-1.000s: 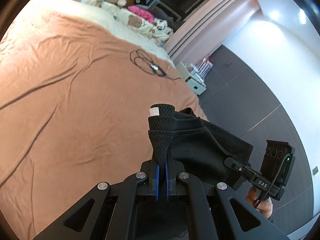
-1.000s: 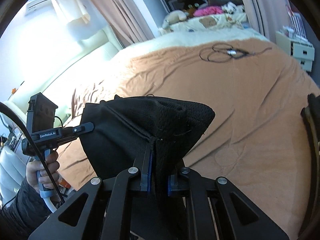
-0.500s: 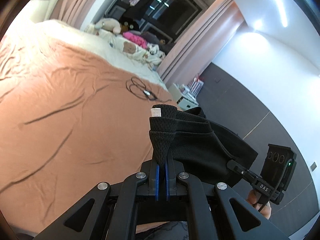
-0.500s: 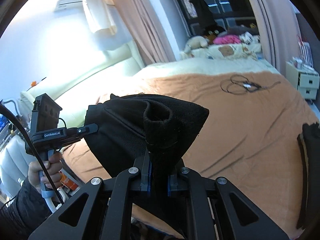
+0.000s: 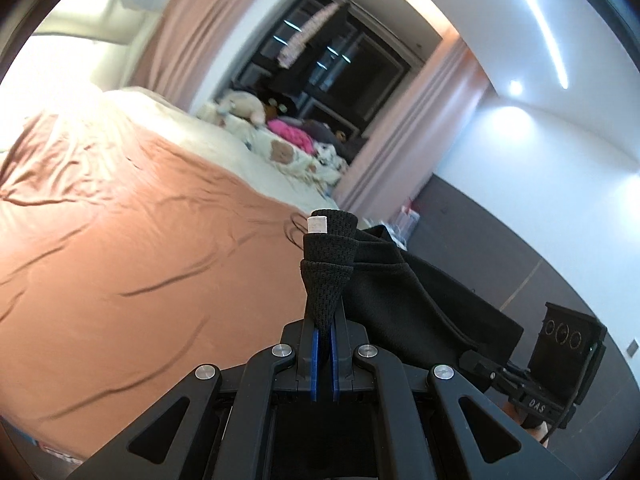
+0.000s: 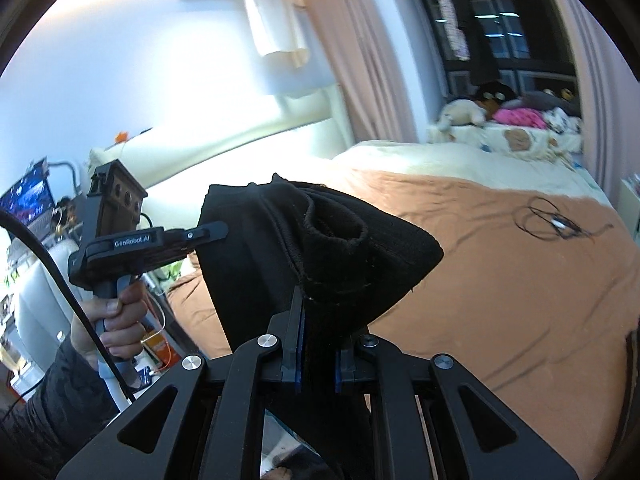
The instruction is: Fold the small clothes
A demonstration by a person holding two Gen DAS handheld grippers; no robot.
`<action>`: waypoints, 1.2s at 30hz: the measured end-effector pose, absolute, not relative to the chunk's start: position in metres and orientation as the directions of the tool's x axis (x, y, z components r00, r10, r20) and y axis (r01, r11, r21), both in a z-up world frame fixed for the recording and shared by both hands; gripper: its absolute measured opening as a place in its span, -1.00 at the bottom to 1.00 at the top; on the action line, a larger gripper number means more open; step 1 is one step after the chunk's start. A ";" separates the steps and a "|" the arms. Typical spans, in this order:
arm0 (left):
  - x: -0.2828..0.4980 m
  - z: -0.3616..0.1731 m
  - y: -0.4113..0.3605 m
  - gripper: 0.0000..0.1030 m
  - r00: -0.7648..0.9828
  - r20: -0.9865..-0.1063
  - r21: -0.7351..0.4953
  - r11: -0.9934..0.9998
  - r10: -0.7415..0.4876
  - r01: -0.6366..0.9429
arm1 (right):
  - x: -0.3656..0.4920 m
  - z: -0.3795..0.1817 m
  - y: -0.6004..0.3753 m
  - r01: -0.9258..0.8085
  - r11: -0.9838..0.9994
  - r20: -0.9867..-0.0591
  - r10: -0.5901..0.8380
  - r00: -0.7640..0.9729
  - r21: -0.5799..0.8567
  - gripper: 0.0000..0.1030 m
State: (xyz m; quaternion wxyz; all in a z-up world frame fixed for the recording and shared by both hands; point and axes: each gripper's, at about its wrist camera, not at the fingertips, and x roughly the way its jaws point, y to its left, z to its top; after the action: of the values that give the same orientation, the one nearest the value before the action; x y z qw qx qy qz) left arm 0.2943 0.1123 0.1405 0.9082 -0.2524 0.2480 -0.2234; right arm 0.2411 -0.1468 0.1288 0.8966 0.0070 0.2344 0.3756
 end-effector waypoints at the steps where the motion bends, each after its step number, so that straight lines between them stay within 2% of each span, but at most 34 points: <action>1: 0.294 0.140 0.124 -0.93 0.786 -0.332 -0.573 0.773 -0.522 0.271 | 0.252 0.127 -0.143 -0.677 0.713 -0.417 0.681 0.602 0.186 -0.87; 10: 0.286 0.137 0.220 -0.93 0.844 -0.323 -0.575 0.797 -0.429 0.185 | 0.303 0.116 -0.080 -0.766 0.596 -0.436 0.771 0.464 0.240 -0.87; 36: 0.278 0.105 0.459 -0.93 0.920 -0.365 -0.492 0.868 -0.141 -0.062 | 0.405 0.068 0.066 -0.905 0.368 -0.466 0.852 0.238 0.211 -0.87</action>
State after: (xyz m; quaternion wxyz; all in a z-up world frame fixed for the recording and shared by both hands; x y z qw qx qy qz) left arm 0.2776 0.4589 0.1051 0.9459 -0.2557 0.1985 -0.0209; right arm 0.4050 0.0660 0.0679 0.7852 -0.0514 0.2603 0.5596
